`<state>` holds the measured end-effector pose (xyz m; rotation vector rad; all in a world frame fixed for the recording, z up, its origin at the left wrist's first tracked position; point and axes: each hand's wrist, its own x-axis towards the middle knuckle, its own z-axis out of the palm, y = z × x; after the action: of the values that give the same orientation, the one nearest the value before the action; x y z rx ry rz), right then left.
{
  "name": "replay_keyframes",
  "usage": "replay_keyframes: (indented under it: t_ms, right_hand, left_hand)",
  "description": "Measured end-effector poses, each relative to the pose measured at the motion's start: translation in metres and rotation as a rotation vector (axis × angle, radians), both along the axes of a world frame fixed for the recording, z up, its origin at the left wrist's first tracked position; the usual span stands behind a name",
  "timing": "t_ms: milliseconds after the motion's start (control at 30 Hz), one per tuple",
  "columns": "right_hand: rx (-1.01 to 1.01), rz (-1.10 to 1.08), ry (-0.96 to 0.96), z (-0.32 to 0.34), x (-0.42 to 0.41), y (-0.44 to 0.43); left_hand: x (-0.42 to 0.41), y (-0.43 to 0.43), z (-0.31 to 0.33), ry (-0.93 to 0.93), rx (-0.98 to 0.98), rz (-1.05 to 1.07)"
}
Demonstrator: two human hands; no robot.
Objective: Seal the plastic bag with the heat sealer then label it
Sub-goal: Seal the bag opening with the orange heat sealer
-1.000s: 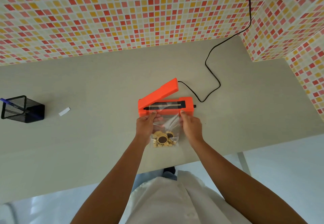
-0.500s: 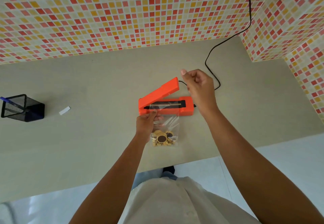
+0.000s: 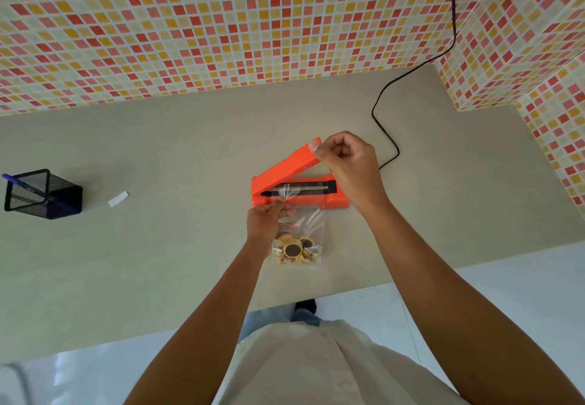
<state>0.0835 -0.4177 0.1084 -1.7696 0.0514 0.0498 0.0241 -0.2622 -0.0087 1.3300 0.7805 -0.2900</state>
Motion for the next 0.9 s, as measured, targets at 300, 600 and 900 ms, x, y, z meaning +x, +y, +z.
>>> replay_keyframes:
  t_ms: [300, 600, 900]
  right_hand:
    - [-0.037, -0.11, 0.095, -0.017, 0.001, -0.013]
    - [-0.04, -0.155, 0.133, -0.024, -0.001, -0.02]
    - [-0.042, -0.154, 0.125, -0.023, -0.001, -0.018]
  left_hand:
    - [-0.001, 0.0, 0.001, 0.005, -0.002, 0.005]
    - [-0.003, -0.002, 0.003, 0.01, 0.007, 0.021]
    - [-0.002, -0.001, 0.003, 0.02, -0.007, 0.019]
